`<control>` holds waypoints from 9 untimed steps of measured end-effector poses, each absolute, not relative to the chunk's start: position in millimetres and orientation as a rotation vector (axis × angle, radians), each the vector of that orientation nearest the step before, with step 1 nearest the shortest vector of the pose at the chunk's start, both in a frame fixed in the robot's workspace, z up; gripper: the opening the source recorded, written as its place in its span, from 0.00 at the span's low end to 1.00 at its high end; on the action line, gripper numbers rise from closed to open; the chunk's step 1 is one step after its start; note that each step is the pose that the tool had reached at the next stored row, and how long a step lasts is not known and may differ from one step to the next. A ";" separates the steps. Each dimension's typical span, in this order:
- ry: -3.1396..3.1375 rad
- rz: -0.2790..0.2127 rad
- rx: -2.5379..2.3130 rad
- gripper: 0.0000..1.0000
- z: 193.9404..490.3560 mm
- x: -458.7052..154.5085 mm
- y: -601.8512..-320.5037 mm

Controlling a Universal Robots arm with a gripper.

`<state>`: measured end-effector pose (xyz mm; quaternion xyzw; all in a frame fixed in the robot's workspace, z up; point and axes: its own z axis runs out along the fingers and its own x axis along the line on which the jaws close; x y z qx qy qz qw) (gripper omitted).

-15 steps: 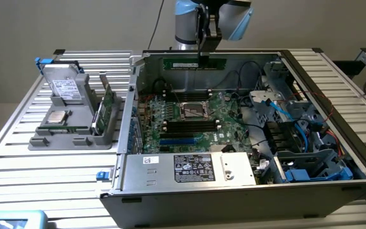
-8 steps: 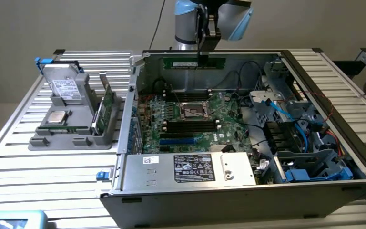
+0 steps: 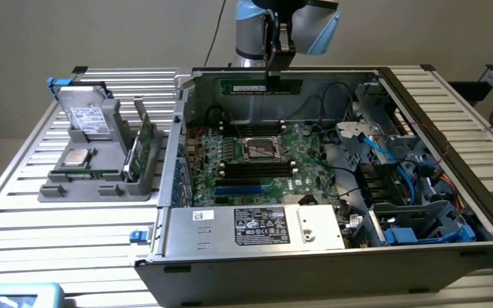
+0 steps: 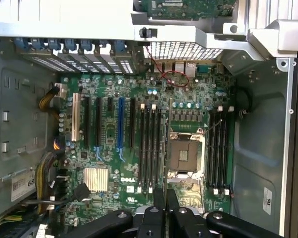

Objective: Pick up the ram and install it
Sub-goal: 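Insert the ram into the slot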

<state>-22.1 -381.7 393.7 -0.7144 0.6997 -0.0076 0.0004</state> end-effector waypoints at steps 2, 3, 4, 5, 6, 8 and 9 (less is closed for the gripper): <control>2.198 -0.024 -2.244 0.13 393.5 -22.1 -381.8; 2.198 -0.024 -2.244 0.13 392.4 -22.1 -381.8; 2.198 -0.025 -2.244 0.13 390.9 -22.1 -381.8; 2.199 -0.027 -2.245 0.13 389.2 -22.1 -381.8; 2.199 -0.028 -2.245 0.13 387.6 -22.1 -381.7; 2.201 -0.031 -2.247 0.13 384.6 -22.1 -381.7; 2.201 -0.033 -2.248 0.13 383.2 -22.1 -381.7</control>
